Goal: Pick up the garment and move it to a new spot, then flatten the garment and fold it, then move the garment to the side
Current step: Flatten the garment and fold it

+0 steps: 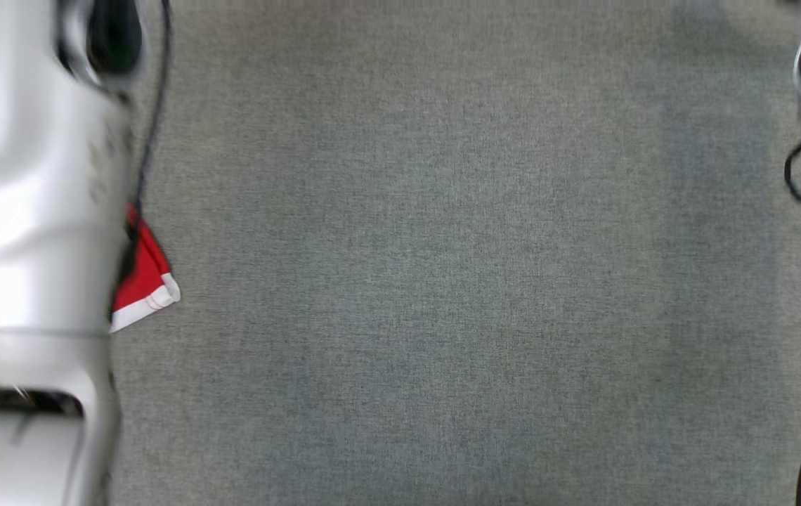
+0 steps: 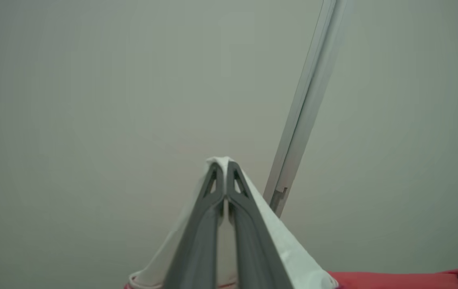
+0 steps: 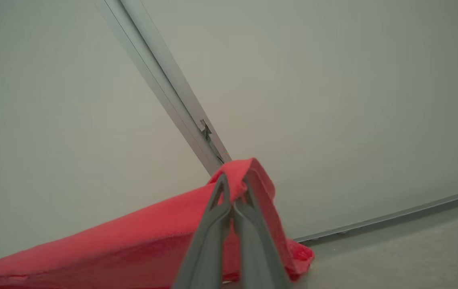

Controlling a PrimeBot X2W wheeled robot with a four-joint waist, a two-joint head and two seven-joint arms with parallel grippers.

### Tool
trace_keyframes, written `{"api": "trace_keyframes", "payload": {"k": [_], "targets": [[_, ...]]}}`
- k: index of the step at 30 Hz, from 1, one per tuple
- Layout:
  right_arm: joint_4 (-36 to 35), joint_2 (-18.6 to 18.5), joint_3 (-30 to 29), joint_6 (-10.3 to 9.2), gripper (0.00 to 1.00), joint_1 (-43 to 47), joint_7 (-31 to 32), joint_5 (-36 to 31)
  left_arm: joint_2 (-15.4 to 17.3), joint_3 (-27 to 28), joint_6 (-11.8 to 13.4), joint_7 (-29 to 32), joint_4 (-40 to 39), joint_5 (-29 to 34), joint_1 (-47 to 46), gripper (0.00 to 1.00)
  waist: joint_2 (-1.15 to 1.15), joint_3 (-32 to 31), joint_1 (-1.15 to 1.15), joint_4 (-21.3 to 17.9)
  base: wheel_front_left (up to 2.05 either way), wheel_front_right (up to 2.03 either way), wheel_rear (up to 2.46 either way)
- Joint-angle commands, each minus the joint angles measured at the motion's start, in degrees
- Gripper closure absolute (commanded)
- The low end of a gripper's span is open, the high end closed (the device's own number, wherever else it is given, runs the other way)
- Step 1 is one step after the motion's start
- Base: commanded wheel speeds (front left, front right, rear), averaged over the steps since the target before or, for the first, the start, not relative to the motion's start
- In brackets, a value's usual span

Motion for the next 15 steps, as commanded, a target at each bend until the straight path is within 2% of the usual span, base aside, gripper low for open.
{"api": "trace_keyframes", "payload": {"k": [1, 8, 12, 15], "targets": [[0.5, -1.1, 0.9, 0.0, 1.0, 1.9, 0.1, 1.1, -0.3, 0.2, -0.3, -0.2, -0.2, 0.6, 2.5, 1.0, 0.0, -1.7, 0.0, 0.7, 0.0, 0.0, 0.0], [3.6, -4.4, 5.0, 0.0, 1.0, 13.8, 1.6, 8.5, -1.0, -0.6, -1.0, -0.3, 0.4, 3.9, 18.4, 1.0, 0.0, -8.7, 0.0, 2.1, 0.0, 0.0, 0.0], [5.1, -5.9, 5.7, 0.0, 1.0, 20.1, 3.1, 12.9, -0.2, -5.3, -1.1, -0.3, 1.5, 5.3, 25.7, 1.0, 0.0, -13.2, 0.0, 2.7, 0.0, 0.0, 0.0], [5.8, -7.3, 7.9, 0.0, 1.0, 24.8, 4.7, 13.8, 1.1, -9.9, -1.1, -0.3, 1.3, 5.0, 30.2, 1.0, 0.0, -15.8, 0.0, 2.8, 0.0, 0.0, 0.0]]}}
